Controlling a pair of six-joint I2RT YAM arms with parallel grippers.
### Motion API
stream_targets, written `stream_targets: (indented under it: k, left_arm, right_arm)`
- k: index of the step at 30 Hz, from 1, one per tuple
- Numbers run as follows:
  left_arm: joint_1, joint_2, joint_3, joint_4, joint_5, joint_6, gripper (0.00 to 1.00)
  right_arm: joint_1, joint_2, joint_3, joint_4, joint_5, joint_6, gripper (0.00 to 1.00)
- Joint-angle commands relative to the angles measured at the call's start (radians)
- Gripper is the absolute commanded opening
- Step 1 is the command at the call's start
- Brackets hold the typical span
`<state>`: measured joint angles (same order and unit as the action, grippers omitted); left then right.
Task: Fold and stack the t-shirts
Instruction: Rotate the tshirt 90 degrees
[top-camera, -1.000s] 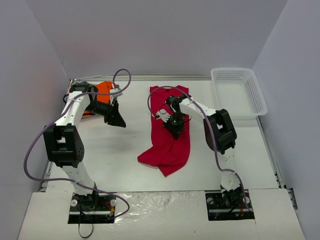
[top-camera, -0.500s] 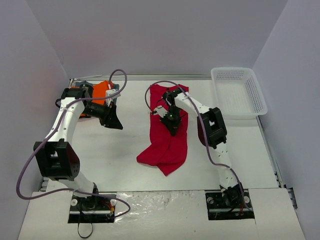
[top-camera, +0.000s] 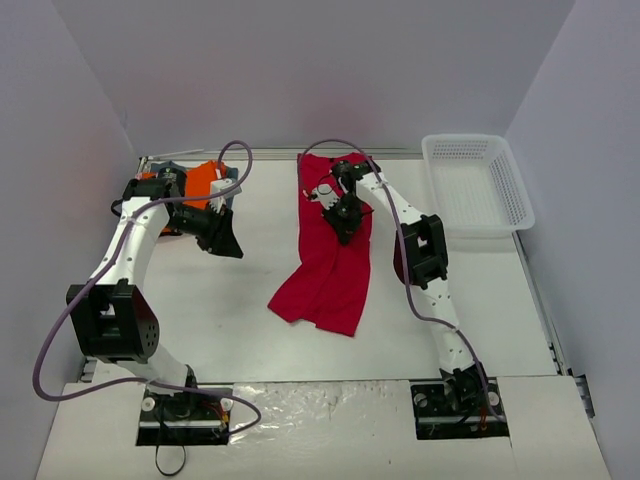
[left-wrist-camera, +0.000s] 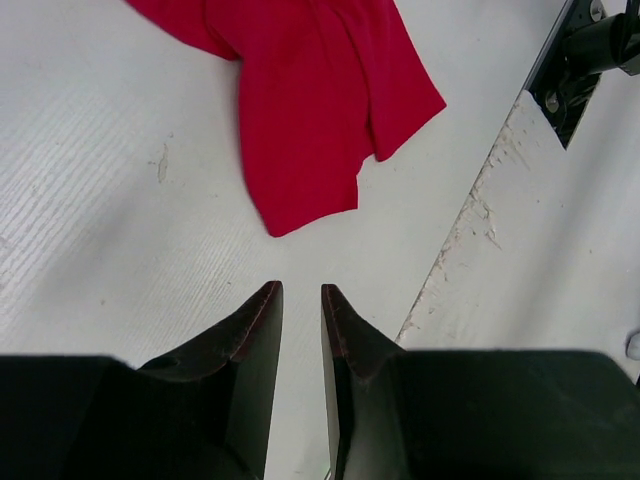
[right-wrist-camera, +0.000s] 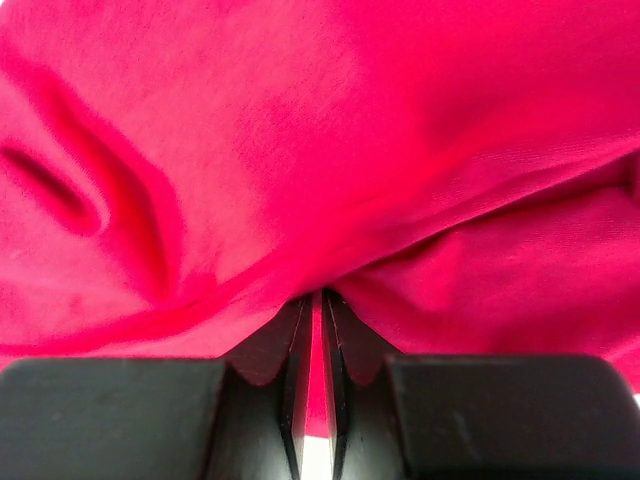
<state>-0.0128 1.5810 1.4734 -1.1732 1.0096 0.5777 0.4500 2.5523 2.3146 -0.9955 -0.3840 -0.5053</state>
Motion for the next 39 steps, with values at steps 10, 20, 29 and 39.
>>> stream_targets:
  k: [10,20,29,39]
  left_arm:
    - [0.004,-0.062,-0.025,0.052,-0.037,-0.052,0.22]
    - [0.004,-0.141,-0.084,0.103,-0.066,-0.081,0.22]
    - [0.074,-0.285,-0.168,0.227,-0.085,-0.194,0.22]
    - [0.329,-0.352,-0.208,0.320,-0.091,-0.341,0.25]
  right_arm:
    - [-0.042,0.087,0.056,0.136,0.119,-0.042,0.07]
    - [-0.037,-0.282,-0.370,0.152,0.001,-0.053,0.38]
    - [0.035,-0.559,-0.645,0.153,-0.013,-0.047,0.41]
    - [0.340,-0.616,-0.705,0.153,0.072,-0.015,0.41]
